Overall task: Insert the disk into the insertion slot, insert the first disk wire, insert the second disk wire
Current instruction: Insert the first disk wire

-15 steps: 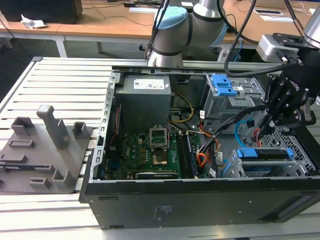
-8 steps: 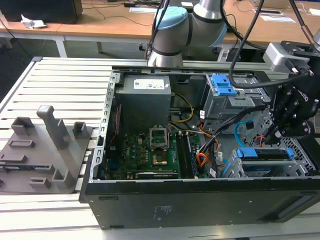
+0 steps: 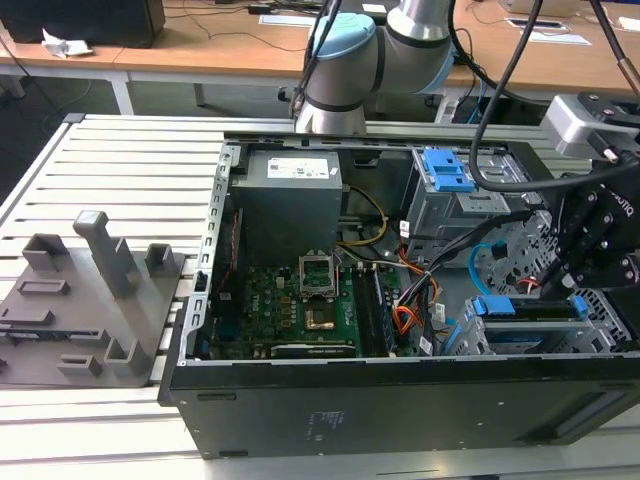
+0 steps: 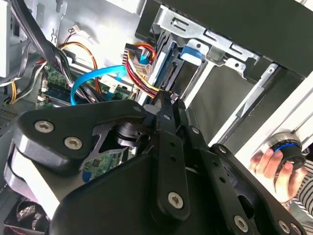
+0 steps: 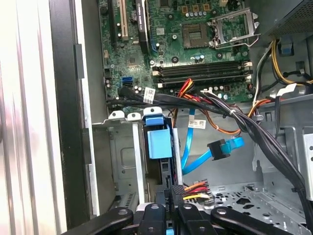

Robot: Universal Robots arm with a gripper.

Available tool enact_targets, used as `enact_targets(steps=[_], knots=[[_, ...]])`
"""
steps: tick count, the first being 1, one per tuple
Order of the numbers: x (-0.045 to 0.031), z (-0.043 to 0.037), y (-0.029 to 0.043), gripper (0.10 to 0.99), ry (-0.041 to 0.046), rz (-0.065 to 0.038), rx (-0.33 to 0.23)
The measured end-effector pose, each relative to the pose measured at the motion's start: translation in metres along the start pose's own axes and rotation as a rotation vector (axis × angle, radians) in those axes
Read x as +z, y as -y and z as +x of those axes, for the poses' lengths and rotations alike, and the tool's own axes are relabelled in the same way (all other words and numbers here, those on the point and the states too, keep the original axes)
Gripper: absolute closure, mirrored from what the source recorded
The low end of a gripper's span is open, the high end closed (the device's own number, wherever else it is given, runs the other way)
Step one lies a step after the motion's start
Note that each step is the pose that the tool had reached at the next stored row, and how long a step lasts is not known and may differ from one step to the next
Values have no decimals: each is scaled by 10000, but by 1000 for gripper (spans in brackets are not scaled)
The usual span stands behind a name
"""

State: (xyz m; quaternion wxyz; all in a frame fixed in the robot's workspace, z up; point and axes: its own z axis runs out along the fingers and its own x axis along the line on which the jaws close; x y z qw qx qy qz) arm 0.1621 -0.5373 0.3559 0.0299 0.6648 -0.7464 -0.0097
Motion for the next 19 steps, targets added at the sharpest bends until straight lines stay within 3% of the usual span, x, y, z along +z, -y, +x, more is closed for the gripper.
enact_targets(steps=[7,11,19], knots=[[53,-11,22,922,-6,1,-97],[72,-46,24,922,-40,30,-1011],[105,-73,51,922,-22,29,-1021]])
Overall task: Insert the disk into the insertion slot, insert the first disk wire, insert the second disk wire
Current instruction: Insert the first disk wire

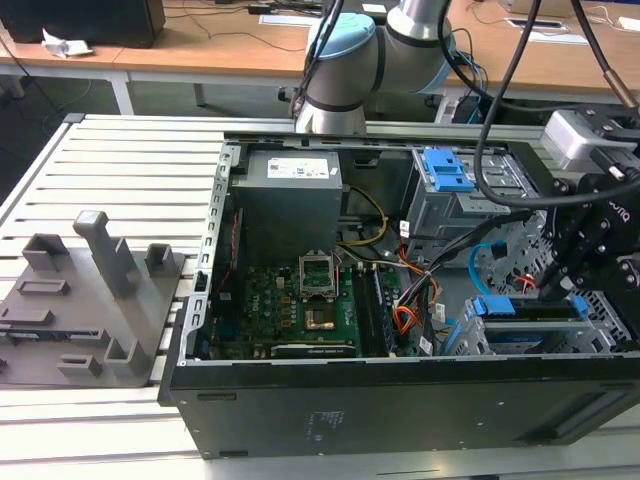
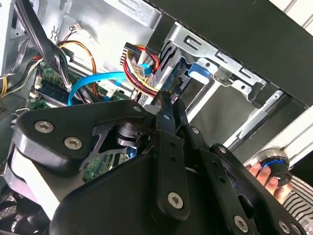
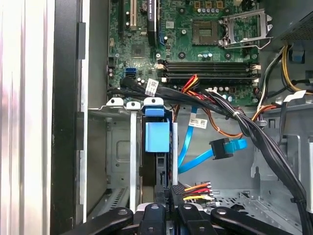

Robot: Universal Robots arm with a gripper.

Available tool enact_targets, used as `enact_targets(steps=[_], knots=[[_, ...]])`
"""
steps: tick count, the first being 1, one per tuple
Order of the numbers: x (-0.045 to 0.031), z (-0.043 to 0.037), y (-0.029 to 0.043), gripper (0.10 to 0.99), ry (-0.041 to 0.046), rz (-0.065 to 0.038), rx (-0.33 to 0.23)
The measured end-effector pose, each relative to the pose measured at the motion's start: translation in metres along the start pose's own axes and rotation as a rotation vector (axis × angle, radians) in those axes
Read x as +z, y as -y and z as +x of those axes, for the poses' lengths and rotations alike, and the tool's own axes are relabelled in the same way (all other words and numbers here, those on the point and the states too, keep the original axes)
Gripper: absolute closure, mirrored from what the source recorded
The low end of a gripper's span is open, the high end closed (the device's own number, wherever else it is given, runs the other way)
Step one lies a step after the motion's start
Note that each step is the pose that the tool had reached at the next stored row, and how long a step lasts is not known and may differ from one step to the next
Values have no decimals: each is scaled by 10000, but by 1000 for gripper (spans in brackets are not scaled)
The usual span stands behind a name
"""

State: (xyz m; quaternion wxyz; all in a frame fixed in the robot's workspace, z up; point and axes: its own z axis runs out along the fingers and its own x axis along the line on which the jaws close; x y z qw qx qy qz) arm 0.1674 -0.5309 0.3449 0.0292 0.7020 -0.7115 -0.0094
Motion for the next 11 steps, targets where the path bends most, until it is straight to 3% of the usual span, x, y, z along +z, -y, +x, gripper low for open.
enact_targets(steps=[11], knots=[[64,0,45,922,-2,-1,-8]])
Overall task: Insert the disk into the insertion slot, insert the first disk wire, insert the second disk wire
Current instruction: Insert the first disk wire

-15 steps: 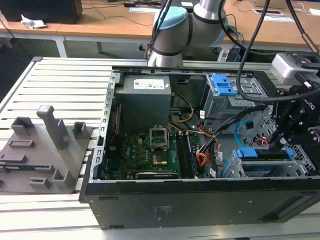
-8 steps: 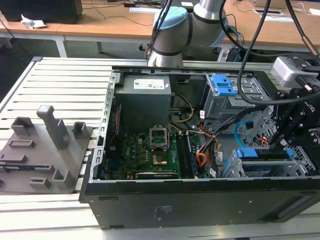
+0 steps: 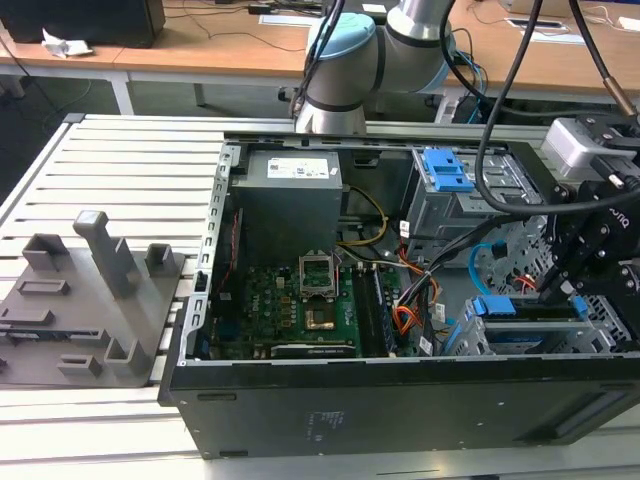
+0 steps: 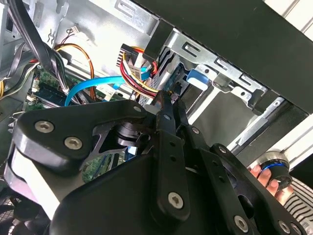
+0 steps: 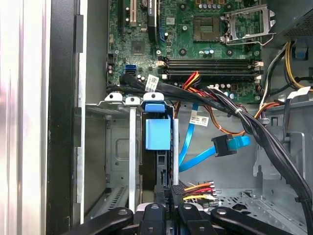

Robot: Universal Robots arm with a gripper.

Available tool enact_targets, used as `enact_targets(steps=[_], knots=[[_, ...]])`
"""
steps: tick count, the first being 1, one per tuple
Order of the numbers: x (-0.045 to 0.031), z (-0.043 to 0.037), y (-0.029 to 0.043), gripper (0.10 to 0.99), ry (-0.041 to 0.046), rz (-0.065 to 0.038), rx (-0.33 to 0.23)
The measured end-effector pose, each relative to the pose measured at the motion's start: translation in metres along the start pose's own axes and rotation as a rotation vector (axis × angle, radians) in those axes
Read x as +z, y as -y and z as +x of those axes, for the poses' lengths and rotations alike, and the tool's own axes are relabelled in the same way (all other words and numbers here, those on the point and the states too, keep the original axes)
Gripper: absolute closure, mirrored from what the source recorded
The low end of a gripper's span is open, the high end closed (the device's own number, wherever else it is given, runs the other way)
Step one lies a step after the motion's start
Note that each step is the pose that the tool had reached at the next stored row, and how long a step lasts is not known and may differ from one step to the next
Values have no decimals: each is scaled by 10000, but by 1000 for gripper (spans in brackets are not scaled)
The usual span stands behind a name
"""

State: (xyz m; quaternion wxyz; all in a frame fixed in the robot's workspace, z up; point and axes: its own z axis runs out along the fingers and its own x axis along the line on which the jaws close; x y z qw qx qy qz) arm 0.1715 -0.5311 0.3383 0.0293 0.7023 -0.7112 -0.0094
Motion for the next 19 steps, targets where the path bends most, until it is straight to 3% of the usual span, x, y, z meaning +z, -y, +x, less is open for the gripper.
enact_targets(steps=[6,7,8,10,14,15,18,19], knots=[[17,0,16,922,-2,1,-1],[30,-1,18,910,27,1,-4],[17,0,17,847,-5,1,-2],[-11,1,14,847,-6,0,-1],[-241,8,2,847,-6,1,0],[-343,10,-4,847,-9,1,1],[-437,-20,-10,859,-31,1,2],[-464,-24,-11,984,-31,1,2]])
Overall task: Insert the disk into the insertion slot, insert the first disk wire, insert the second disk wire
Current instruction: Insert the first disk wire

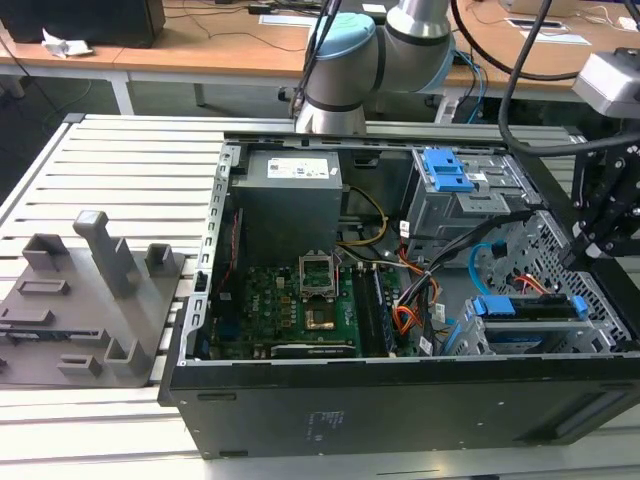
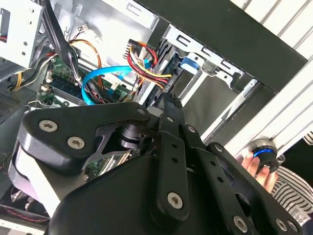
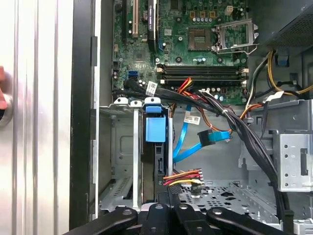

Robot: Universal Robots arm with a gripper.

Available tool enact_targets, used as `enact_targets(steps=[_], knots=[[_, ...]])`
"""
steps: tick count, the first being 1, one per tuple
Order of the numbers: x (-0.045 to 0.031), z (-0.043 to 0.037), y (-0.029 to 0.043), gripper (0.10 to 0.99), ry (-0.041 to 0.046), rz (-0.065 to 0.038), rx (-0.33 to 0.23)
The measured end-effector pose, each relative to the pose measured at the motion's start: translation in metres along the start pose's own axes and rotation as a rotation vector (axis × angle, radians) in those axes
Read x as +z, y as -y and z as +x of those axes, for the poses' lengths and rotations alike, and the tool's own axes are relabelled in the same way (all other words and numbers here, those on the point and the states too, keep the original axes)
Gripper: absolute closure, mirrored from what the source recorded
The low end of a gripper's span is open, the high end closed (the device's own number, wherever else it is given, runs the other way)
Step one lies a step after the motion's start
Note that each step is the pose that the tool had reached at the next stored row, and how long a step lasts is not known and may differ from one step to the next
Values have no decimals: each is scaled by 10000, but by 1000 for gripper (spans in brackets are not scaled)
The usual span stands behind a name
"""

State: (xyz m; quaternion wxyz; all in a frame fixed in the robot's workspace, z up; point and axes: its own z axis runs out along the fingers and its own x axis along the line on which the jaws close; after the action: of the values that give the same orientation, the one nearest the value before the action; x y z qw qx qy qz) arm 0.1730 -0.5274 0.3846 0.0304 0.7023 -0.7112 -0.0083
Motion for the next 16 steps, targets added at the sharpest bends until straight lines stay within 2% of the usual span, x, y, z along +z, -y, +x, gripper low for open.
enact_targets(steps=[4,8,16], knots=[[-75,-2,-4,980,0,0,0],[-81,-2,-22,980,-5,0,0],[-63,1,-313,980,-1,0,0]])
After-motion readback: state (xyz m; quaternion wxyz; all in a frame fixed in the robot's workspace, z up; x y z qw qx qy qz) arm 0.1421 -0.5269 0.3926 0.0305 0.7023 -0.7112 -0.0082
